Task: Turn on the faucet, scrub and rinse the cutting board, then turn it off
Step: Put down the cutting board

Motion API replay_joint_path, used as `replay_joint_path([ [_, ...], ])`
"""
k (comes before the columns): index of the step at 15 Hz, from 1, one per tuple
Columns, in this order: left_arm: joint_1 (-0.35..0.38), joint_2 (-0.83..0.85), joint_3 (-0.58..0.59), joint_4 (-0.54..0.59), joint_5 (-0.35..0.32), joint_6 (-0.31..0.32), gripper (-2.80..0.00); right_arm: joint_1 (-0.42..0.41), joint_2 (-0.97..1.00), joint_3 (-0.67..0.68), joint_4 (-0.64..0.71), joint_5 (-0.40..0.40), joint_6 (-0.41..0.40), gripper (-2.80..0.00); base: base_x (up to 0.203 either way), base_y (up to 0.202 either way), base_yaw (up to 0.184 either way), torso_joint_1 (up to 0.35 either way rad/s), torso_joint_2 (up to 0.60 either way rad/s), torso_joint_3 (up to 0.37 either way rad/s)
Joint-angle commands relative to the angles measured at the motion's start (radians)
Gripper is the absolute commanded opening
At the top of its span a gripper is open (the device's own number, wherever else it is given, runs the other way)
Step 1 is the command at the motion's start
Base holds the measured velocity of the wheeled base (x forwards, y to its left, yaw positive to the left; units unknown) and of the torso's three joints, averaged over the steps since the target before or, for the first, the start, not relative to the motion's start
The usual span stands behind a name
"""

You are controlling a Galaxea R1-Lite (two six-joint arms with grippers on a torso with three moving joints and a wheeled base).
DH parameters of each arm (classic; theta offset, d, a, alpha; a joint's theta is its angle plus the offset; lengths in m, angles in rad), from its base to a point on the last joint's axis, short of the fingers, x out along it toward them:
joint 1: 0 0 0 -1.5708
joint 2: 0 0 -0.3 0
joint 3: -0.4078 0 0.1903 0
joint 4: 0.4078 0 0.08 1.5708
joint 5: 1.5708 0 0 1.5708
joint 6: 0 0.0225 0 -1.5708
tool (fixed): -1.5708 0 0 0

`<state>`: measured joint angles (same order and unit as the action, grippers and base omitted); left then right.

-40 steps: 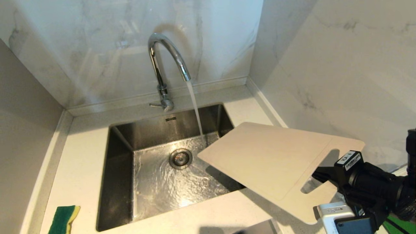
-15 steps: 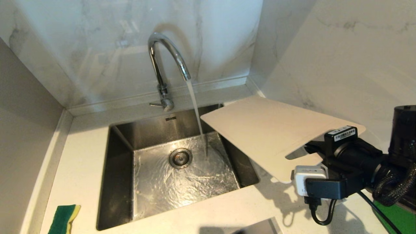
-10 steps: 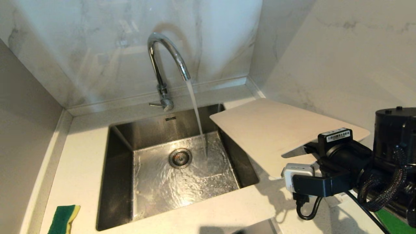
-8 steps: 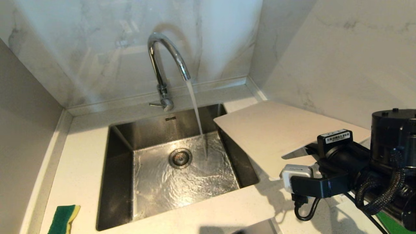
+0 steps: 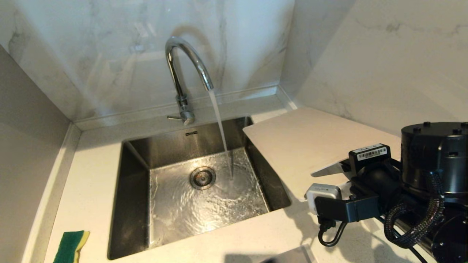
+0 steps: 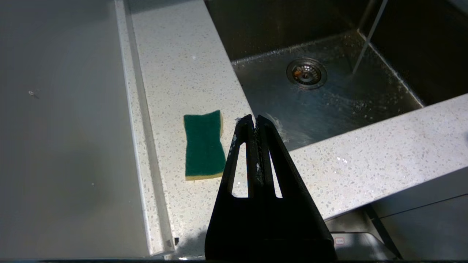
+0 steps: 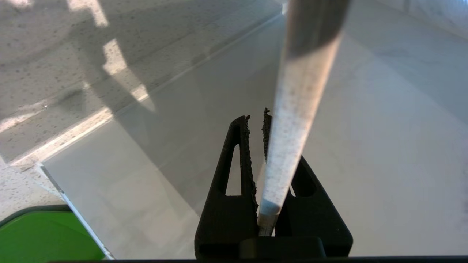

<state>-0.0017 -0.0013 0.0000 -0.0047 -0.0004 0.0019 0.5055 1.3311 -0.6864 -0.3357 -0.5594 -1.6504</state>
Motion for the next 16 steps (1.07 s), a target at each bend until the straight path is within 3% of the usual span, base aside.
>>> replay_joint_path([
  [1,0.000,0.001,0.000,-0.001,0.000,0.000,-2.80,0.026,0.012,0.002,-0.001,-0.007,0.045,-2.80,0.000,0.000,0.000,0.000,0.00,0.000],
  [9,0.000,0.001,0.000,0.000,0.000,0.000,-2.80,0.103,0.058,0.002,-0.025,-0.038,0.183,-2.80,0.000,0.000,0.000,0.000,0.00,0.000],
  [16,0.000,0.001,0.000,-0.001,0.000,0.001,-2.80,0.139,0.089,0.065,-0.105,-0.053,0.185,-2.80,0.000,0.000,0.000,0.000,0.00,0.000],
])
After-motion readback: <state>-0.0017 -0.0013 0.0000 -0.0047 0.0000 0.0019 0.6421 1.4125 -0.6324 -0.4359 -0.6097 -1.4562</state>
